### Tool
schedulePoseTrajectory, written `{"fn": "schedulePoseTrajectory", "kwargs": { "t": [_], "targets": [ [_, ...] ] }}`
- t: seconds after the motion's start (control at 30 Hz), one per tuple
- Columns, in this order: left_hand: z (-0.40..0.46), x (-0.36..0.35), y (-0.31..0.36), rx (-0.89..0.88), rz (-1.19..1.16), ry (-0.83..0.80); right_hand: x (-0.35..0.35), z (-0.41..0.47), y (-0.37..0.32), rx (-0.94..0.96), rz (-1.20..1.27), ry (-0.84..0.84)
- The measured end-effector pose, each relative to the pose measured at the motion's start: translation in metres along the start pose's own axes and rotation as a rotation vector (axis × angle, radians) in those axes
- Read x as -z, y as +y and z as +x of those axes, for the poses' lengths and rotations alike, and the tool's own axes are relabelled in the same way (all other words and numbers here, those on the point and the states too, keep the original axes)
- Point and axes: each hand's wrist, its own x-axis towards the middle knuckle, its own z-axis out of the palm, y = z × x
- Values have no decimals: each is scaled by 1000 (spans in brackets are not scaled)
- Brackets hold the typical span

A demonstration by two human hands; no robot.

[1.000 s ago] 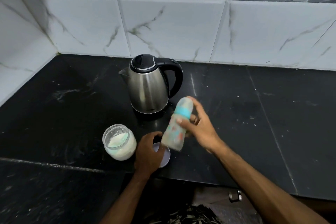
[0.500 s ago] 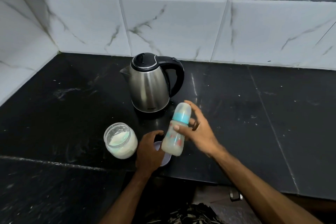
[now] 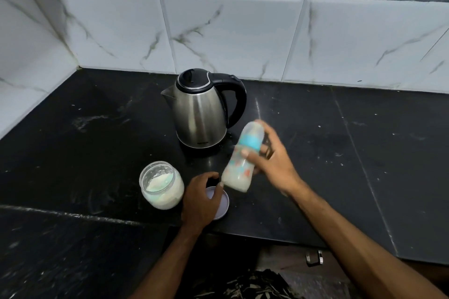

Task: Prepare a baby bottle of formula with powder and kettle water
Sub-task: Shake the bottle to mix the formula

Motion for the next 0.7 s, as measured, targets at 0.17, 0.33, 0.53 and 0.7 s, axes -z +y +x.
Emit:
{"fn": "schedulePoseTrajectory", "kwargs": {
  "t": [0.17, 0.33, 0.53, 0.7],
  "targets": [
    [0, -1, 2, -12, -8, 19, 7, 13, -9, 78, 195, 245],
    [0, 0, 0, 40, -16, -43, -1, -5, 10, -26, -47, -127],
    [-1, -1, 2, -26, 4, 35, 10, 17, -16, 110, 186, 259],
    [1, -2, -3, 12, 0, -12, 1, -2, 11, -11, -38, -63]
  ]
}}
